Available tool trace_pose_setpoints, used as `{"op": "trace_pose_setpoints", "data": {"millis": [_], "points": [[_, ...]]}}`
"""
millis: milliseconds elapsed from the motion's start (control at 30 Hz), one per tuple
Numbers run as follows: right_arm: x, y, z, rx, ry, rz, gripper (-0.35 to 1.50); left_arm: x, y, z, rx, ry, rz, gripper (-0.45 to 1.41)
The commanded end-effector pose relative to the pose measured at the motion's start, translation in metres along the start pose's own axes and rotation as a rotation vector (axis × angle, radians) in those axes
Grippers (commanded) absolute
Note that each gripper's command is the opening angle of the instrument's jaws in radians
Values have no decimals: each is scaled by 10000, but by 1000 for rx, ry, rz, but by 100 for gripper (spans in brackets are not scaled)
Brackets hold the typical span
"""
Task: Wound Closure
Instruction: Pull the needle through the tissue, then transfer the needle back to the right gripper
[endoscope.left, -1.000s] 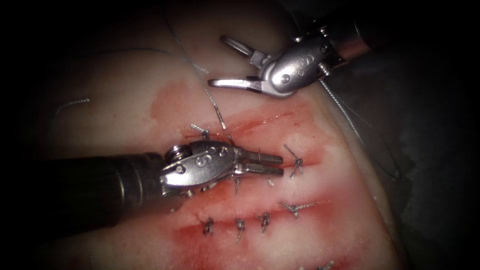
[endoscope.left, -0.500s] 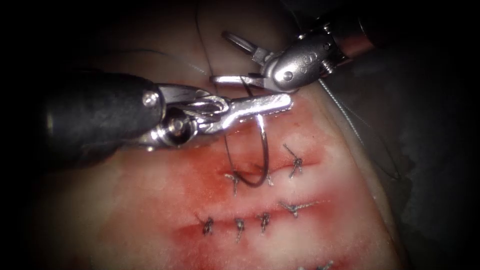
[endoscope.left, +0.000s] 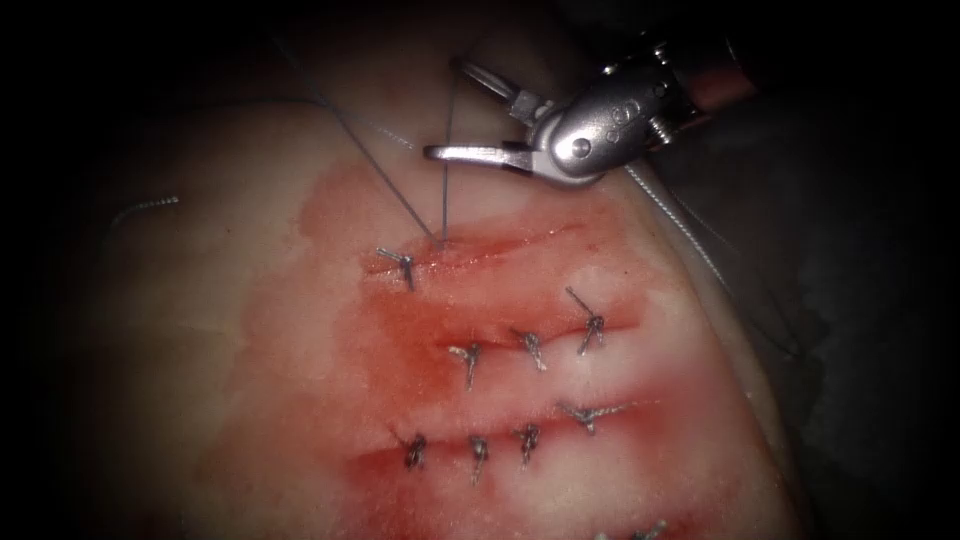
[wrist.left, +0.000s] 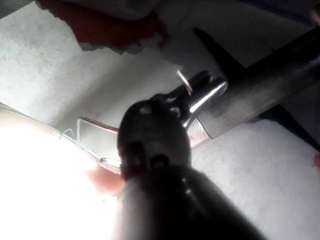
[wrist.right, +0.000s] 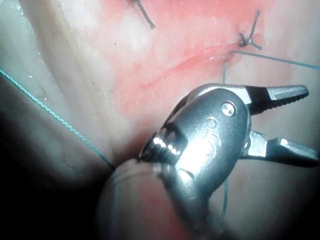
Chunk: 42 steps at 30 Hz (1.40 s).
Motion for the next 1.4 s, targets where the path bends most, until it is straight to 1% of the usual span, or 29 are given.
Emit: {"op": "trace_pose_setpoints", "data": {"millis": [33, 67, 100, 133, 167, 200, 233, 300, 333, 367, 400, 433, 467, 500, 533, 633, 667, 700, 733, 767, 800, 867, 900, 1033, 1067, 1200, 1267, 1367, 1400], "points": [[-2, -3, 2, 40, -12, 76, 116, 25, 3, 13, 35, 85, 75, -45], [-5, -4, -2, 79, -18, 168, 103, 47, -1, 17, 78, 152, 143, -45], [-5, -3, -6, 113, 3, 214, 89, 65, -4, 19, 120, 209, 183, -45], [-3, 2, -15, 170, 77, 302, 72, 107, -10, 23, 203, 317, 260, -45], [-3, 2, -15, 170, 77, 302, 72, 107, -10, 23, 203, 317, 260, -45], [-9, 17, -30, 229, 147, 626, 69, 180, -19, 24, 314, 524, 478, -45], [-15, 22, -36, 267, 118, 745, 77, 207, -22, 23, 362, 601, 548, -45], [-22, 28, -44, 319, 59, 851, 86, 244, -26, 17, 421, 703, 619, -45], [-29, 33, -51, 366, 27, 901, 59, 275, -27, 11, 466, 777, 690, -45], [-29, 33, -51, 366, 27, 901, 59, 275, -27, 11, 466, 777, 690, -45], [-31, 35, -55, 388, 11, 920, 40, 283, -25, 9, 484, 797, 719, -45], [-35, 37, -60, 394, -8, 935, 39, 291, -23, 6, 506, 821, 767, -45], [-37, 44, -66, 387, 0, 949, 37, 295, -19, 3, 540, 847, 810, -45], [-36, 51, -68, 382, 11, 986, 34, 296, -18, 0, 553, 858, 828, -45], [-36, 57, -70, 372, 18, 1003, 25, 295, -17, -3, 561, 874, 848, -45], [-35, 75, -74, 343, 27, 1120, 24, 293, -17, -8, 572, 920, 878, -45], [-35, 75, -74, 343, 27, 1120, 24, 293, -17, -8, 572, 920, 878, -45], [-36, 80, -75, 339, 25, 1151, 24, 293, -17, -9, 584, 928, 894, -45], [-38, 91, -77, 341, 10, 1237, 29, 295, -17, -9, 597, 952, 911, -45], [-38, 91, -77, 341, 10, 1237, 29, 295, -17, -9, 597, 952, 911, -45], [-40, 99, -78, 317, 14, 1264, 35, 298, -18, -9, 590, 958, 923, -45], [-40, 106, -74, 297, 16, 1281, 35, 303, -19, -8, 581, 964, 936, -45], [-38, 110, -67, 294, 15, 1290, 35, 308, -21, -8, 582, 971, 945, -45], [-28, 111, -59, 298, 17, 1284, 35, 313, -24, -7, 591, 969, 941, -45], [-24, 109, -58, 292, 17, 1283, 25, 314, -26, -8, 604, 965, 934, -45], [-21, 107, -58, 279, 19, 1284, 20, 318, -30, -7, 627, 959, 923, -45], [-20, 106, -56, 264, 21, 1285, 19, 324, -34, -7, 661, 949, 911, -45], [-19, 106, -53, 219, 13, 1288, 20, 332, -39, -9, 697, 940, 910, -45], [-19, 107, -51, 200, 6, 1291, 30, 337, -40, -8, 714, 936, 915, -45]]}}
